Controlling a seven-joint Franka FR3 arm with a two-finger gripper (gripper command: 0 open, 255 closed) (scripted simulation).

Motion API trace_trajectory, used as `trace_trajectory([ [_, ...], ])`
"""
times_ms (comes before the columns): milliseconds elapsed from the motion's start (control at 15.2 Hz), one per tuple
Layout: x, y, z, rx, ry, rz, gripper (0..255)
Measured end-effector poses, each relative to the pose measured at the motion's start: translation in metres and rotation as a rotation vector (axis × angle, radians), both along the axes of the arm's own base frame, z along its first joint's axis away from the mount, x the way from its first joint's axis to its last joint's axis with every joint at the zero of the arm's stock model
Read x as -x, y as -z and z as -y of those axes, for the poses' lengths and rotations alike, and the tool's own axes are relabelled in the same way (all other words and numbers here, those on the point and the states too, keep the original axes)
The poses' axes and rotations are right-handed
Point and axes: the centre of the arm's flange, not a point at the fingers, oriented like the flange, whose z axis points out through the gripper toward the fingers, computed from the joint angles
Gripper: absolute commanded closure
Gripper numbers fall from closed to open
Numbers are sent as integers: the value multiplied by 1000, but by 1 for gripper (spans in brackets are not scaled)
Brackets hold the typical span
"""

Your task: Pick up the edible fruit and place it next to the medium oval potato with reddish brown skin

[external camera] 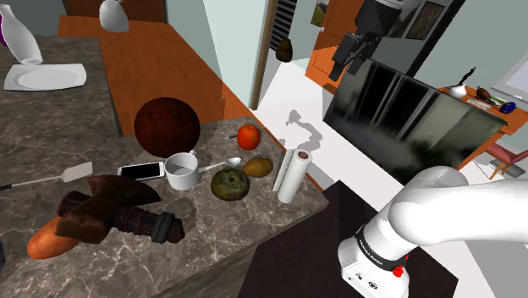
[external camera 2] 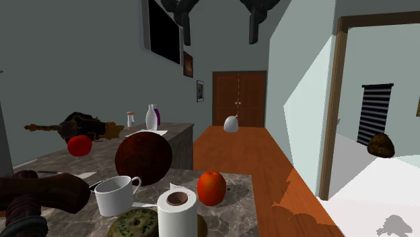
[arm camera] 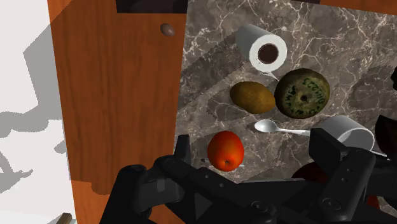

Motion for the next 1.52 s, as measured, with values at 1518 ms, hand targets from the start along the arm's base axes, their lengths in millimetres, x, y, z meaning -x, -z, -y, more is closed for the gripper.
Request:
trace_trajectory([
  [1518,-222,186,25,-138,-132,-116,0],
])
